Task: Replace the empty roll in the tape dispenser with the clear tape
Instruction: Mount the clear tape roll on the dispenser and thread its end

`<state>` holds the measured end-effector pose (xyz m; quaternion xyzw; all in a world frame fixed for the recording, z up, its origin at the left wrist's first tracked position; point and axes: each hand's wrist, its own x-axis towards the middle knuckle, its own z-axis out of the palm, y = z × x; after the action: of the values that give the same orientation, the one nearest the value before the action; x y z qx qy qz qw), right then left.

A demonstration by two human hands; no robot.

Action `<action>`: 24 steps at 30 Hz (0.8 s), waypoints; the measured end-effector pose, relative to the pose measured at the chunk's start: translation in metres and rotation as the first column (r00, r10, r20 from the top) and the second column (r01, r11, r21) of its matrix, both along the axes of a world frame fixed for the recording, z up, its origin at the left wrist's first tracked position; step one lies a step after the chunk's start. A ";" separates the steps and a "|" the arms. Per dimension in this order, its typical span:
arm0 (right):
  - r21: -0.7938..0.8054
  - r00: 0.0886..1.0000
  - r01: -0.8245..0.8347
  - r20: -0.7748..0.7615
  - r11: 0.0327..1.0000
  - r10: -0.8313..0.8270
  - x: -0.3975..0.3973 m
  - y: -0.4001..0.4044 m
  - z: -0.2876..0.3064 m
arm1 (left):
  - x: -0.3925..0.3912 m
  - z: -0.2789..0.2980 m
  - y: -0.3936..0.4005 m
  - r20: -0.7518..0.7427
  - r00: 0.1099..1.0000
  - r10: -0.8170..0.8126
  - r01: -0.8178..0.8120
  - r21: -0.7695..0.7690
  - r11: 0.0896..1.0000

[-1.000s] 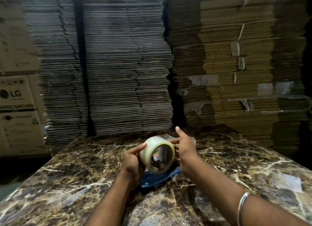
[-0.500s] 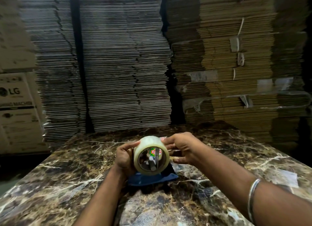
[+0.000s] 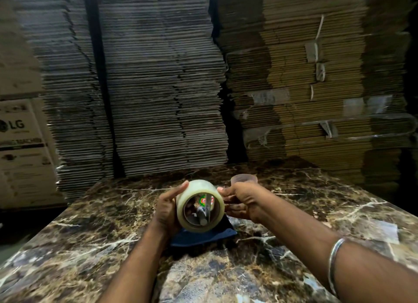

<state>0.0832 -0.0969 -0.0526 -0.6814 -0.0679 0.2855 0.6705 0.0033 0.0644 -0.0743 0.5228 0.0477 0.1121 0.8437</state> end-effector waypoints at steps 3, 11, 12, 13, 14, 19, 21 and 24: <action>0.063 1.000 0.009 -0.016 0.998 -0.008 0.002 0.002 -0.005 | -0.002 0.002 -0.001 -0.001 1.000 -0.007 0.007 -0.002 1.000; 0.118 0.999 0.047 -0.024 0.992 -0.044 0.003 0.004 -0.010 | -0.003 -0.003 -0.001 0.232 0.973 0.013 -0.005 -0.035 0.999; 0.103 0.998 0.043 -0.042 0.994 -0.039 0.004 0.003 -0.011 | -0.002 -0.004 -0.001 0.231 0.973 -0.001 0.010 -0.040 0.999; 0.087 0.998 0.037 -0.061 0.996 -0.032 0.005 0.003 -0.012 | -0.002 -0.004 0.000 0.208 0.978 0.002 0.007 -0.043 0.999; 0.074 0.997 0.028 -0.079 0.997 -0.022 0.005 0.002 -0.012 | -0.001 -0.005 0.001 0.181 0.983 0.008 0.000 -0.044 0.999; 0.028 0.996 0.021 -0.090 0.999 -0.018 0.007 -0.003 -0.014 | 0.001 -0.007 0.003 0.102 0.994 0.027 -0.028 0.012 1.000; -0.004 0.996 0.016 -0.082 1.000 -0.016 0.009 -0.003 -0.017 | -0.001 -0.006 0.002 0.158 0.987 0.030 -0.027 -0.021 0.999; -0.078 0.998 0.009 -0.063 0.997 -0.014 0.011 -0.004 -0.023 | 0.000 -0.008 0.001 0.229 0.972 0.043 -0.026 -0.076 0.997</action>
<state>0.0940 -0.1004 -0.0754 -0.6980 -0.0314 0.3058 0.6468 0.0032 0.0653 -0.0818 0.4744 -0.0374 0.1849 0.8599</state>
